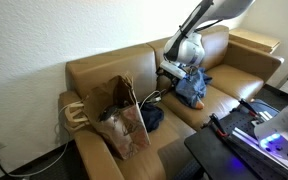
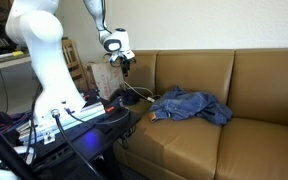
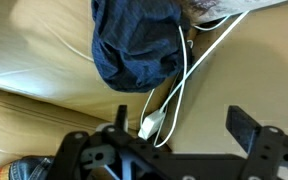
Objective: Move the charging cable from left to right
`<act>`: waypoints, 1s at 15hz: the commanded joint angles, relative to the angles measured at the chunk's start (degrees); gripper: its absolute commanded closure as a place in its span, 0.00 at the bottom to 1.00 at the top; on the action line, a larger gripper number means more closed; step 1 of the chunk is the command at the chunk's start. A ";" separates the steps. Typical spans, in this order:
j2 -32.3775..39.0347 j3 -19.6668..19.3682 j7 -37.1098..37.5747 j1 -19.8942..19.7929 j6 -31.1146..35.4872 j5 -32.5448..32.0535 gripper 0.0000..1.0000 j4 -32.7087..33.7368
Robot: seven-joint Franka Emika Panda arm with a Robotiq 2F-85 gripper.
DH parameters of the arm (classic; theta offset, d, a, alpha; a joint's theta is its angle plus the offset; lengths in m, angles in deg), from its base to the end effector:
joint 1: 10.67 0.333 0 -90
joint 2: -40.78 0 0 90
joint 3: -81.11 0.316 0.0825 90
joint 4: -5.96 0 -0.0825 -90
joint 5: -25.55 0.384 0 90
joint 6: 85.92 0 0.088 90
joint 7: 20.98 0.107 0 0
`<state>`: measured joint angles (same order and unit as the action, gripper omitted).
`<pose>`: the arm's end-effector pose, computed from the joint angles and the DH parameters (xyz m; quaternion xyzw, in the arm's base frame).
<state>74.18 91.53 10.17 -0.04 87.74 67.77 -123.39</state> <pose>0.5051 0.1464 0.1149 -0.8819 0.4494 -0.0157 0.1414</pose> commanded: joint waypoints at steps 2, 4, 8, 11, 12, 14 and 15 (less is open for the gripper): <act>0.31 -0.98 0.17 0.75 -3.16 0.38 0.00 0.19; 0.33 0.00 -0.57 -0.72 -4.99 0.79 0.00 0.65; 4.56 -6.03 4.96 3.56 -12.10 -5.28 0.00 4.14; 13.99 -5.87 8.60 4.25 -22.24 -11.41 0.00 12.73; 16.97 -5.92 10.72 5.02 -22.98 -12.63 0.00 15.65; 23.26 -4.59 13.10 5.23 -21.65 -13.04 0.00 22.58; 26.10 -3.69 13.62 5.04 -19.37 -12.27 0.00 26.06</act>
<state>91.57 86.68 21.12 4.86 66.95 56.00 -108.10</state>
